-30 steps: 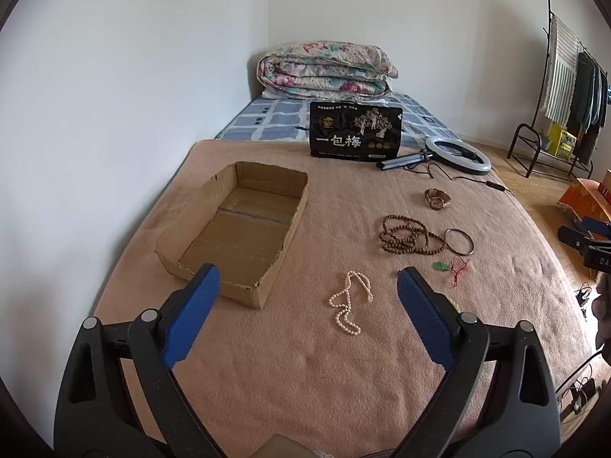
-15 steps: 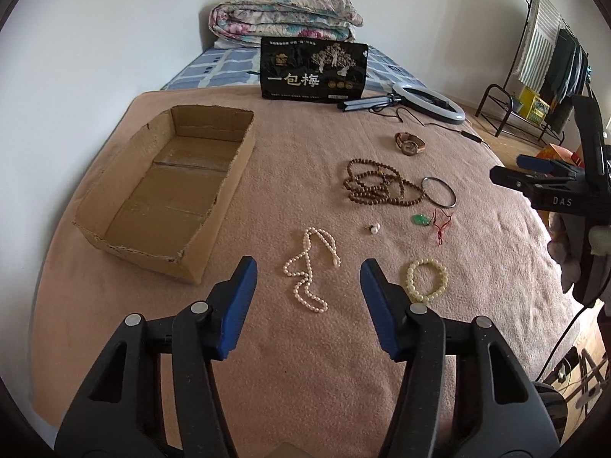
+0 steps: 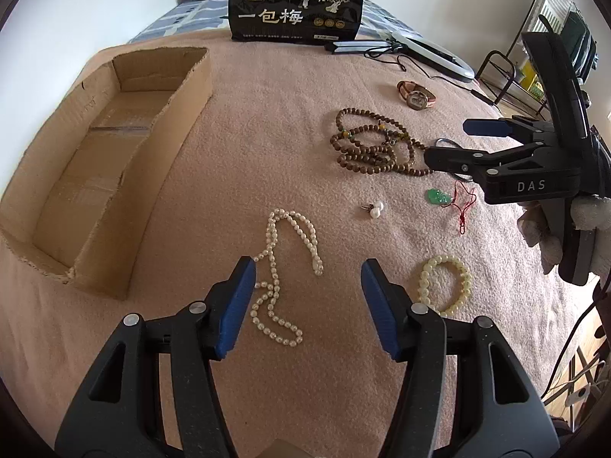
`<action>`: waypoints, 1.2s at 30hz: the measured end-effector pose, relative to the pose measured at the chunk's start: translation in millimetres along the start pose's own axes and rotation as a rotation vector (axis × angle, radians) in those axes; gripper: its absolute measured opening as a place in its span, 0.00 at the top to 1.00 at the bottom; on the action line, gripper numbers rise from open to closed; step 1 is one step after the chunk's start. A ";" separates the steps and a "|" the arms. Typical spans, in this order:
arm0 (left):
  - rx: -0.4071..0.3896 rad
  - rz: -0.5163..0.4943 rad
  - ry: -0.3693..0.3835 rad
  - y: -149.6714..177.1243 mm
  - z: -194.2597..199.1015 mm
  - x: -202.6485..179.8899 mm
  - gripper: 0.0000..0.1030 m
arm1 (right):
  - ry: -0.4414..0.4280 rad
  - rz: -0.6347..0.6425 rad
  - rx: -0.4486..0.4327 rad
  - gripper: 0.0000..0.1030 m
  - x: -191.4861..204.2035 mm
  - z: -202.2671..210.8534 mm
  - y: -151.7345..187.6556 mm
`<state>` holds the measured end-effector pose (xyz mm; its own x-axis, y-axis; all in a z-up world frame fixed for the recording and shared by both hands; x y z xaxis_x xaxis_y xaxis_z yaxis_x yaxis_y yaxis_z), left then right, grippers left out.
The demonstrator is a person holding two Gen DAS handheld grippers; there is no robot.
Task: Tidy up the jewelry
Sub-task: 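Close the left tool on the pearl necklace while the right tool approaches the brown bead strand, then lift the pearl necklace with the left tool while the right tool grasps the brown bead strand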
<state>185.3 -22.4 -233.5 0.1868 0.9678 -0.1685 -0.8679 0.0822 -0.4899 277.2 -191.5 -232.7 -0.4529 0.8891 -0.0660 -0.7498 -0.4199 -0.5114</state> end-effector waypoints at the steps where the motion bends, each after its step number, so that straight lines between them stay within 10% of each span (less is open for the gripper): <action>1: 0.005 0.005 -0.005 -0.4 -4.6 1.3 0.42 | -0.007 0.003 0.008 0.00 0.9 -6.8 -1.9; 23: 0.036 0.075 0.014 -4.0 -44.3 16.3 0.43 | -0.206 -0.012 0.127 0.00 7.3 -74.6 -30.4; 36: 0.026 0.072 -0.037 -0.1 -42.7 23.2 0.87 | -0.113 0.145 0.192 0.03 43.5 -80.5 -19.5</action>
Point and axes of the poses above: each gripper's, at about its wrist camera, not at the fingertips, and z roughly against the way its jaws point, x to its left, y to its underside, the point moved 4 cm from there along -z, roughly the way its jaws point, and after that the axes turned 1 degree about y, right-handed, at the moved point
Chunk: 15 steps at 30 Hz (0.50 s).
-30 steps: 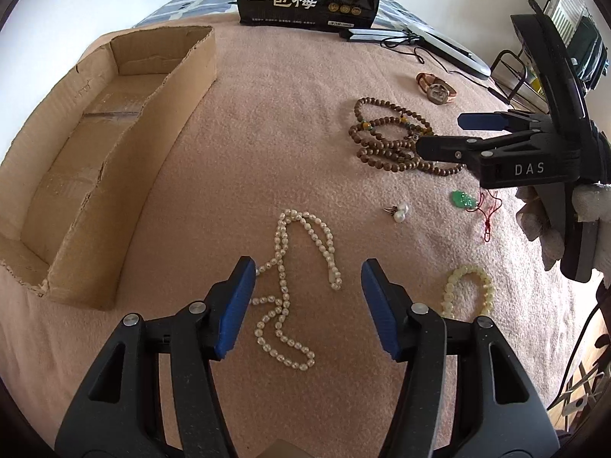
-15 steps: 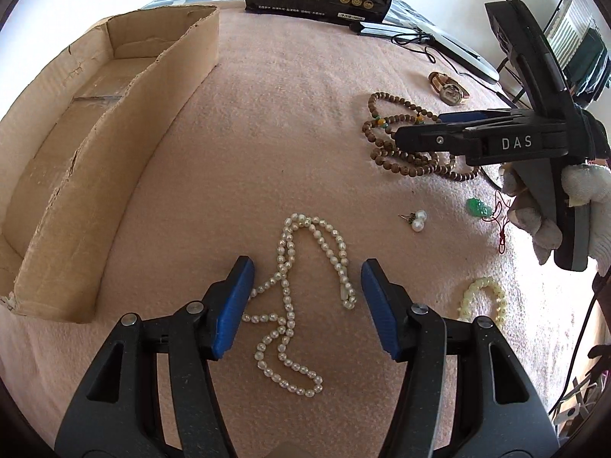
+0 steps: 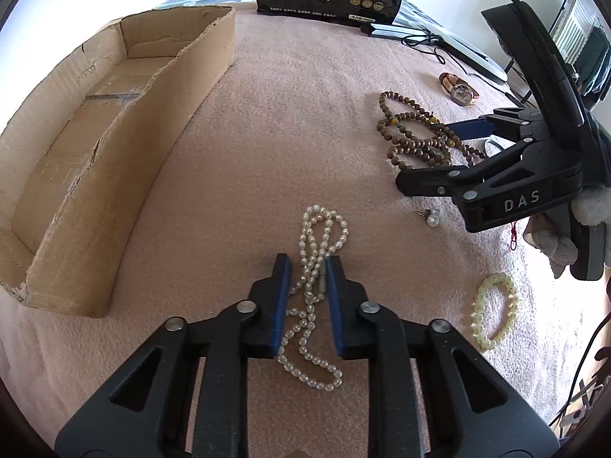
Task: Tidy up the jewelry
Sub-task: 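Lift the pearl necklace with the left tool while the right tool grasps the brown bead strand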
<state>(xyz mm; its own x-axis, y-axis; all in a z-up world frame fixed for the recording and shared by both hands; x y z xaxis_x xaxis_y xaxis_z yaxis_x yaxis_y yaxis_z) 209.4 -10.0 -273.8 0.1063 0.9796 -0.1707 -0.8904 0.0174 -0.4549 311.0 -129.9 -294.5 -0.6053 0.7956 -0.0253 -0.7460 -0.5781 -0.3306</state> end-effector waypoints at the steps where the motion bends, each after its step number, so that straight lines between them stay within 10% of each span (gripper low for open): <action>1: -0.001 0.003 0.003 0.2 0.1 0.9 0.89 | 0.010 0.001 0.001 0.03 0.3 -0.1 -0.1; 7: -0.006 0.002 0.014 2.8 3.4 1.4 0.95 | 0.037 -0.008 -0.004 0.28 -2.8 3.2 0.0; 12: -0.012 0.004 0.021 6.6 9.1 -0.7 0.95 | 0.033 -0.021 -0.005 0.78 -8.0 10.3 2.4; 15: -0.017 0.000 0.027 8.5 14.9 -3.4 0.95 | 0.027 -0.044 -0.005 0.83 -14.0 13.9 1.9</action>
Point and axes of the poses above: each gripper's, at about its wrist camera, not at the fingertips, and z roughly against the way its jaws point, x to its left, y to its underside, the point moved 4 cm from there along -z, roughly the way its jaws point, and after that the axes turned 1 degree about y, right-handed, at the moved point
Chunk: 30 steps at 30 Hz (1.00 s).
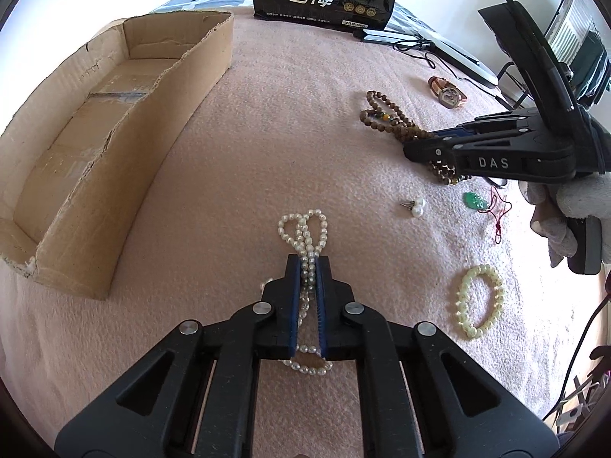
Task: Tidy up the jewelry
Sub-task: 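Lift the pearl necklace with the left tool while the right tool grasps the brown bead strand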
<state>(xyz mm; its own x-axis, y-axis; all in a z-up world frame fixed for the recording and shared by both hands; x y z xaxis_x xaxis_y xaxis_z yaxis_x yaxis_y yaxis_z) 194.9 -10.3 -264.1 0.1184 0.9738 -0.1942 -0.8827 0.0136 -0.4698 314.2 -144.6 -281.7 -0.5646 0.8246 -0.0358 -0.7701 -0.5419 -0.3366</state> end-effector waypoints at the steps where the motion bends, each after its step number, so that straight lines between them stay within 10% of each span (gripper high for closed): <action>1: -0.005 0.000 0.002 0.5 2.7 -0.5 0.95 | -0.001 -0.012 -0.005 0.84 -2.1 2.3 -0.3; 30: -0.238 0.019 0.043 -25.5 130.2 26.9 0.95 | 0.066 -0.045 -0.288 0.85 31.5 149.5 -45.1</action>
Point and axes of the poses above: each gripper's, at about its wrist camera, not at the fingertips, and z roughly against the way its jaws point, x to its left, y to its underside, the point moved 4 cm from there along -z, roughly the way its jaws point, and after that the axes turned 1 degree about y, right-handed, at the moved point
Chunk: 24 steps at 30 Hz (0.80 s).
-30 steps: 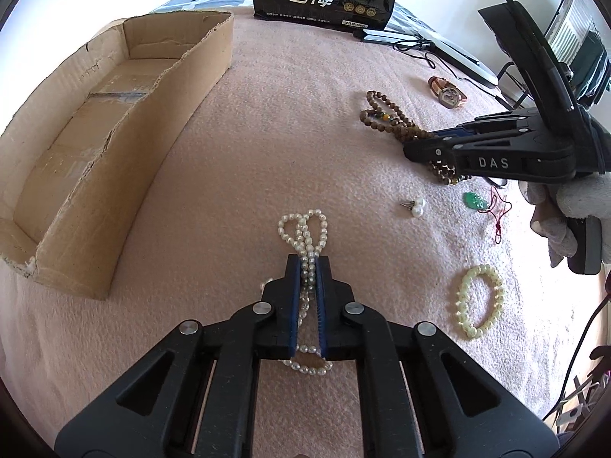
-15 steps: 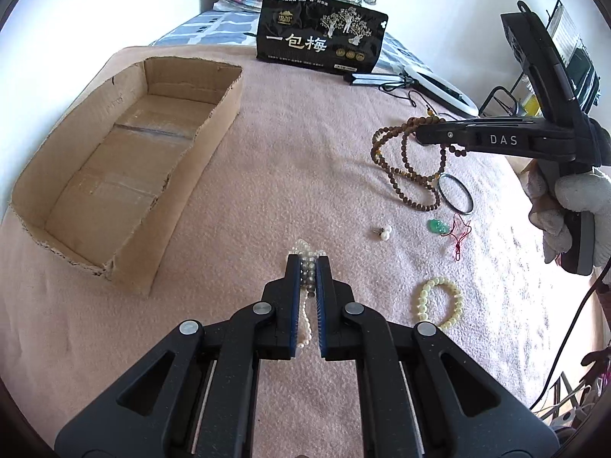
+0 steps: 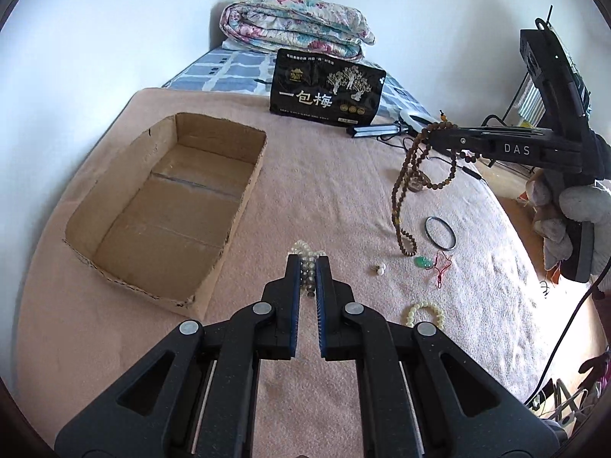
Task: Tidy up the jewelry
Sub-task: 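Carry both strands into the cardboard box and open both tools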
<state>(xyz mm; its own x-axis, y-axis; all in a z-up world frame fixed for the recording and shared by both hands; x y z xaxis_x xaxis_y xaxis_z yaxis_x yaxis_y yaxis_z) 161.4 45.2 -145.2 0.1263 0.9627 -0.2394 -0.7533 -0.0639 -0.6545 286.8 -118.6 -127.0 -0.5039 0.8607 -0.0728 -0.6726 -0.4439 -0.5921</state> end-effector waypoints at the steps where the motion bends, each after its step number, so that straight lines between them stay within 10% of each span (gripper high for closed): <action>1: -0.009 0.001 -0.001 -2.9 4.1 2.6 0.95 | 0.002 0.005 -0.010 0.85 3.1 4.3 -4.4; 24: -0.116 0.068 -0.093 -41.4 48.8 98.8 0.95 | -0.077 0.112 -0.196 0.85 102.2 43.9 -110.1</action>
<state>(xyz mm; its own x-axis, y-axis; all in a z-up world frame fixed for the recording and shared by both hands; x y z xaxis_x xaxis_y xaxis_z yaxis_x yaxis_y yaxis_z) 173.6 155.8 -106.8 0.0131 0.9749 -0.2224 -0.6776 -0.1549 -0.7189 285.6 7.3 -34.0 -0.6144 0.7839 -0.0899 -0.4956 -0.4721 -0.7291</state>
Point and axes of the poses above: each gripper's, at about its wrist camera, not at the fingertips, and z roughly against the way its jaws point, x to its left, y to its underside, the point moved 4 cm from there along -z, roughly the way its jaws point, and after that the axes turned 1 degree about y, right-handed, at the moved point
